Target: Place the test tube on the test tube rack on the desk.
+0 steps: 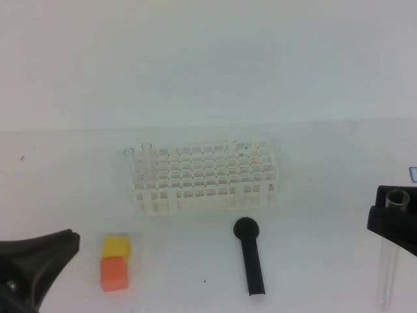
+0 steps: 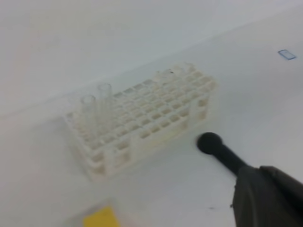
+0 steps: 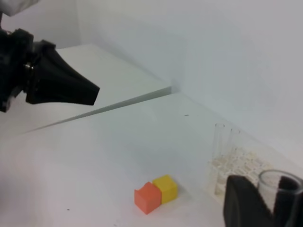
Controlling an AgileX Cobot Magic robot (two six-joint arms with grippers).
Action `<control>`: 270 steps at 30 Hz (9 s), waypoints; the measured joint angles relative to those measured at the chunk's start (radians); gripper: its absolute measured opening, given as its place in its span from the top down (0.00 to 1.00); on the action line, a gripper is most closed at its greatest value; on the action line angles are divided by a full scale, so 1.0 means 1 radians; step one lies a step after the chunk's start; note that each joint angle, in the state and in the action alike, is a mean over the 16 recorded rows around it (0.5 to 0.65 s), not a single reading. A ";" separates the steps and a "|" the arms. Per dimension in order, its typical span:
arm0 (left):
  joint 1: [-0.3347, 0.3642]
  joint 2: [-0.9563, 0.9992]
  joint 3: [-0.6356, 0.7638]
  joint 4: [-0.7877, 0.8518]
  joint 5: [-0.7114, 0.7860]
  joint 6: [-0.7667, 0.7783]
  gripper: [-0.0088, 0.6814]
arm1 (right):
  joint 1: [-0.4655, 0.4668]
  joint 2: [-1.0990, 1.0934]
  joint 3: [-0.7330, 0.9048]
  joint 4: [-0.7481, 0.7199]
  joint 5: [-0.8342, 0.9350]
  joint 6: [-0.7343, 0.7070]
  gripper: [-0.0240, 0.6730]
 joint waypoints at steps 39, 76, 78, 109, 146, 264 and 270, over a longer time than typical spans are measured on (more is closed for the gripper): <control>0.000 -0.456 0.544 -0.048 0.019 -0.294 0.99 | 0.000 0.000 0.007 0.000 0.012 0.091 0.79; 0.686 -0.541 0.549 0.029 0.001 -0.362 0.99 | 0.000 0.000 0.051 0.000 0.046 0.030 0.79; 0.719 -0.541 0.549 0.030 0.001 -0.362 0.99 | 0.000 0.000 0.051 0.000 0.048 0.030 0.79; 0.769 -0.541 0.549 0.031 0.001 -0.362 0.99 | 0.001 0.015 0.092 0.209 0.042 -0.118 0.79; 0.769 -0.541 0.549 0.031 0.001 -0.362 0.99 | 0.584 0.997 -0.264 1.924 -0.096 -1.899 0.79; 0.770 -0.541 0.537 0.029 0.001 -0.362 0.99 | -0.321 -0.347 0.031 2.019 1.117 -2.161 0.97; 0.771 -0.541 0.534 0.028 0.001 -0.362 0.99 | -0.365 -0.506 0.251 2.032 1.084 -2.133 0.97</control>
